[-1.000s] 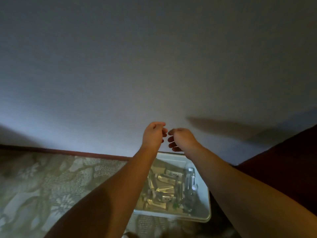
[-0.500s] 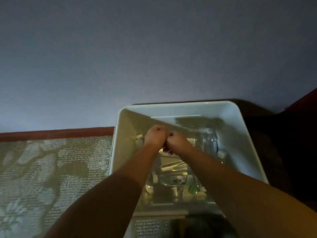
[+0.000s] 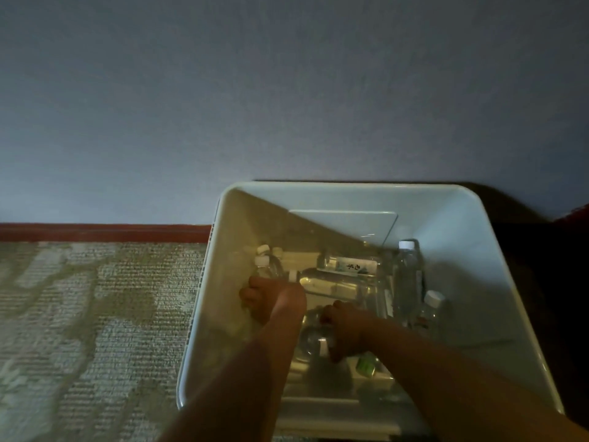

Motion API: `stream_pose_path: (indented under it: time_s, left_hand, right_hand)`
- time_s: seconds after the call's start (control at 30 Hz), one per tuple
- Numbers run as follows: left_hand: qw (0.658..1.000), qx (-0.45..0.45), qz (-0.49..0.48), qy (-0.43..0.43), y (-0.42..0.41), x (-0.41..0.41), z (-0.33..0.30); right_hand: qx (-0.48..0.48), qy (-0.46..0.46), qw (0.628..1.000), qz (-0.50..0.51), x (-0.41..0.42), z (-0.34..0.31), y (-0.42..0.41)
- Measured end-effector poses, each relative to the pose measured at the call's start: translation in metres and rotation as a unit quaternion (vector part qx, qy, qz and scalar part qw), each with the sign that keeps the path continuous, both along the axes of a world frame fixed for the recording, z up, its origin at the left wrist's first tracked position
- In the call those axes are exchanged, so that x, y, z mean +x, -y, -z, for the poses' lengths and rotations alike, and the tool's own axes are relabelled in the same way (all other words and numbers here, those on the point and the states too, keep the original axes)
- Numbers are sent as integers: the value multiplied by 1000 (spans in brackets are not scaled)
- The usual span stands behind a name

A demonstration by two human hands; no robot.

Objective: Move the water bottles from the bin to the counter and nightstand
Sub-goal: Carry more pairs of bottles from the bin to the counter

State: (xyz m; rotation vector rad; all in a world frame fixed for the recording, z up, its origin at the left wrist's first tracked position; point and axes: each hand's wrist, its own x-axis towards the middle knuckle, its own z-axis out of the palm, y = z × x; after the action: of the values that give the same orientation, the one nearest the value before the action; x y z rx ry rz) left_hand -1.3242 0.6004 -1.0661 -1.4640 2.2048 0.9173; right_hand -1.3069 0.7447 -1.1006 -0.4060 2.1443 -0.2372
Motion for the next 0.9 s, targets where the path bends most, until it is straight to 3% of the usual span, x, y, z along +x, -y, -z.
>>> stream_pose_path:
  time_s: [0.1,0.2,0.33,0.47,0.57,0.7,0.83,0.9]
  left_hand:
    - [1000,-21,-6,10,-9,2,9]
    - [995,-81,55,15,-3,7,18]
    - [984,-117,132,7,8,15,21]
    - [968,-111,224,-26,7,19,19]
    - [958,-17,262,-118,9,15,19]
    - [943,203,159,-209,5,-4,-2]
    - [868,383,181,-260,-6,-19,-65]
    - [844,417,210,-263,-12,-25,-116]
  right_hand:
    - [-6,-18,1000,-14,-5,5,1]
    - [-89,24,987,135,-13,0,-15]
    - [-253,79,872,412,-14,-13,-35]
    - [-309,66,797,515,-16,-18,-36]
    - [-343,69,769,535,-17,-22,-34]
    - [-392,45,747,534,-23,-42,-34]
    - [-479,34,704,523,-29,-100,-38]
    - [-514,33,670,535,-31,-147,-45]
